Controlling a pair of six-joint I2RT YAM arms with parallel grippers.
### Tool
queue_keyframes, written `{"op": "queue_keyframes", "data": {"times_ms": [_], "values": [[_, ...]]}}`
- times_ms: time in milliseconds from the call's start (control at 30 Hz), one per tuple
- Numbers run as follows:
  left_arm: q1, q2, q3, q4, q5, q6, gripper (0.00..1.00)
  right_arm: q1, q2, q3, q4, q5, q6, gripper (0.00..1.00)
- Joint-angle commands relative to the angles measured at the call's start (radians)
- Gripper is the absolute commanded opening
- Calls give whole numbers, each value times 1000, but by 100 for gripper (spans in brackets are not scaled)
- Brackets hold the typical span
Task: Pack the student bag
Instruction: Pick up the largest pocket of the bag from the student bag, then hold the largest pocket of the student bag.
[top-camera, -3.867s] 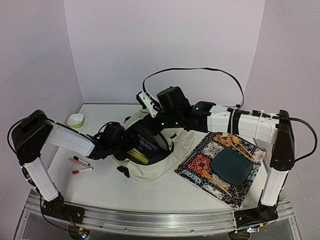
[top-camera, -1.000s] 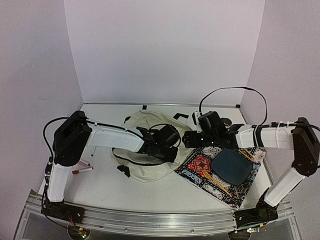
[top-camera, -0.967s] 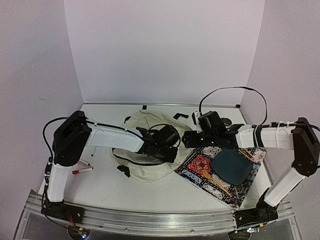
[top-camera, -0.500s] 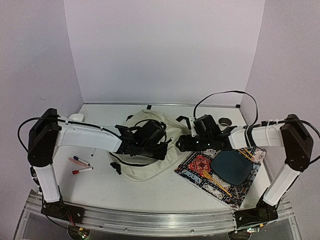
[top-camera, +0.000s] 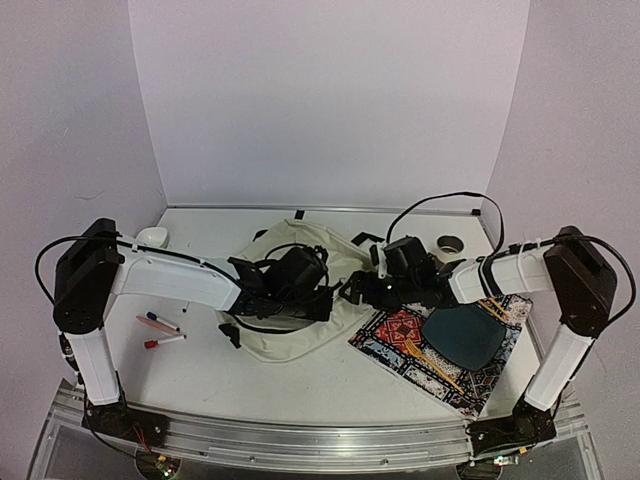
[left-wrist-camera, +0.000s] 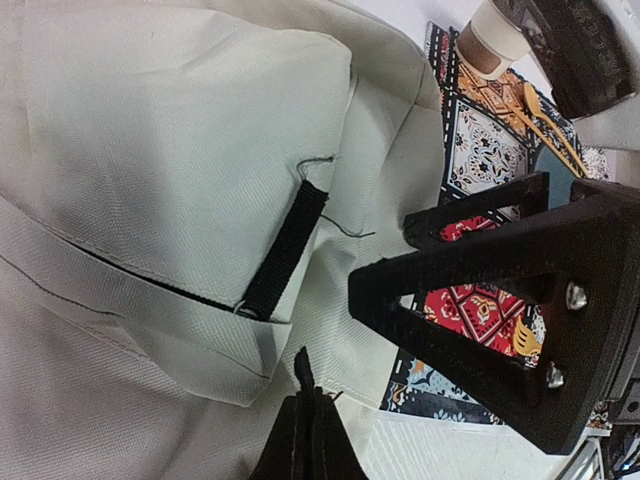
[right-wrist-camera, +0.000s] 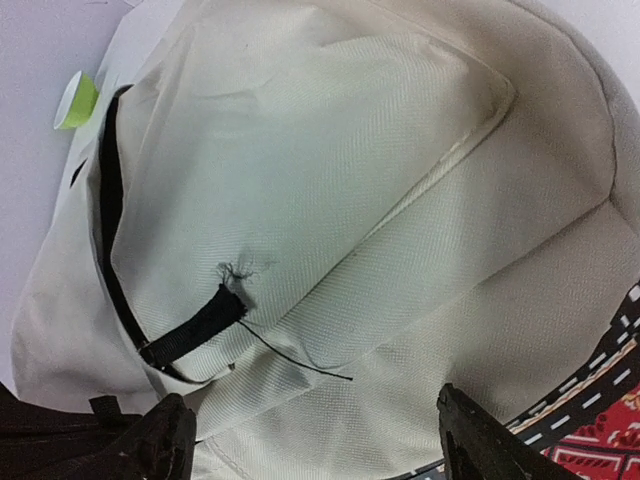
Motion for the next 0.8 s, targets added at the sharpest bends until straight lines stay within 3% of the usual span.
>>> {"op": "queue_keyframes", "data": {"times_ms": [0, 467, 600, 767], "values": [[5, -62, -9, 77, -10, -21, 0, 27, -20, -41, 73, 16, 215, 83], [5, -118, -74, 193, 42, -45, 0, 63, 128, 10, 174, 24, 358, 67], [5, -142, -102, 215, 59, -36, 0, 62, 151, 33, 176, 33, 347, 54], [5, -167, -138, 227, 50, -24, 0, 62, 153, 58, 178, 27, 327, 25]]}}
